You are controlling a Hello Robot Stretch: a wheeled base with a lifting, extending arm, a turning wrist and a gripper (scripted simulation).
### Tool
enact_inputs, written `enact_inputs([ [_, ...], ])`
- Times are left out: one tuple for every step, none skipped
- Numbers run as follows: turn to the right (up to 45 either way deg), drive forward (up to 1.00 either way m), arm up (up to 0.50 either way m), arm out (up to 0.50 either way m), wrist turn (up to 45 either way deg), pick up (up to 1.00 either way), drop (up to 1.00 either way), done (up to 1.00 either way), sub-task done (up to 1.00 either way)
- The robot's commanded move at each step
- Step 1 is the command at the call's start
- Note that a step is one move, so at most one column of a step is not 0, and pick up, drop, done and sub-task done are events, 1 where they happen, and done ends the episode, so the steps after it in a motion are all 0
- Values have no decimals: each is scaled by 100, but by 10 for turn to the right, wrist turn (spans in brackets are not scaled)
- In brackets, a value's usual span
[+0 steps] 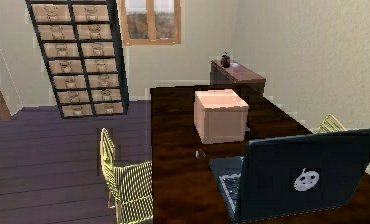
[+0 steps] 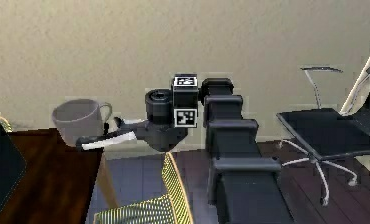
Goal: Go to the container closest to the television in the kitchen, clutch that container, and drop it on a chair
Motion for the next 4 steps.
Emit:
enact_inputs([
  [0,0,-38,0,0,0,0,0,0],
  [0,0,-32,0,0,0,0,0,0],
  [0,0,0,0,0,0,100,0,0],
  [0,0,10,0,0,0,0,0,0],
])
